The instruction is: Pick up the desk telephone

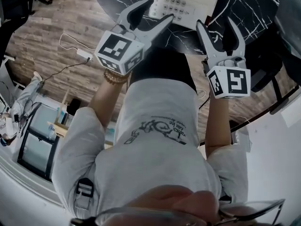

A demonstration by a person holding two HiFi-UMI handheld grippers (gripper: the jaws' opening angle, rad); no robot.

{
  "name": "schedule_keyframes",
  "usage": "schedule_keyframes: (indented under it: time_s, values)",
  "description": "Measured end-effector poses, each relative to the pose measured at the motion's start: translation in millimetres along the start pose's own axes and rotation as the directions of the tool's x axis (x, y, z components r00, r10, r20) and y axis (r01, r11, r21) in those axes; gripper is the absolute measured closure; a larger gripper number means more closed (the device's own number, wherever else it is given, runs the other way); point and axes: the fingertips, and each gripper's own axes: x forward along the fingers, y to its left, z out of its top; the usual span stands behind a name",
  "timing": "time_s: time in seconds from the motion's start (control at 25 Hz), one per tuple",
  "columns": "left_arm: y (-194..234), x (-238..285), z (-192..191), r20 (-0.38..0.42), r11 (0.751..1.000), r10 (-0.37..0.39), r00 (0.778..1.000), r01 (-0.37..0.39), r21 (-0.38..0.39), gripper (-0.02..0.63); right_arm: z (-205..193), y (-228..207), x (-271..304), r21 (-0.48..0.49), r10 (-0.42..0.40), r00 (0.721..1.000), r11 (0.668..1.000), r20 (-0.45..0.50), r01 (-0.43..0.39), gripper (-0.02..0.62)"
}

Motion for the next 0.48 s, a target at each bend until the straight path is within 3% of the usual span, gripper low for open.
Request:
schedule_keyframes:
  time_s: [0.48]
  values:
    - [44, 39, -66, -0.055, 0.996, 0.034, 0.998, -0.038, -0.084, 0.241, -78, -24, 42, 0.041, -0.02, 0.996, 0.999, -0.087, 0.024, 0.227]
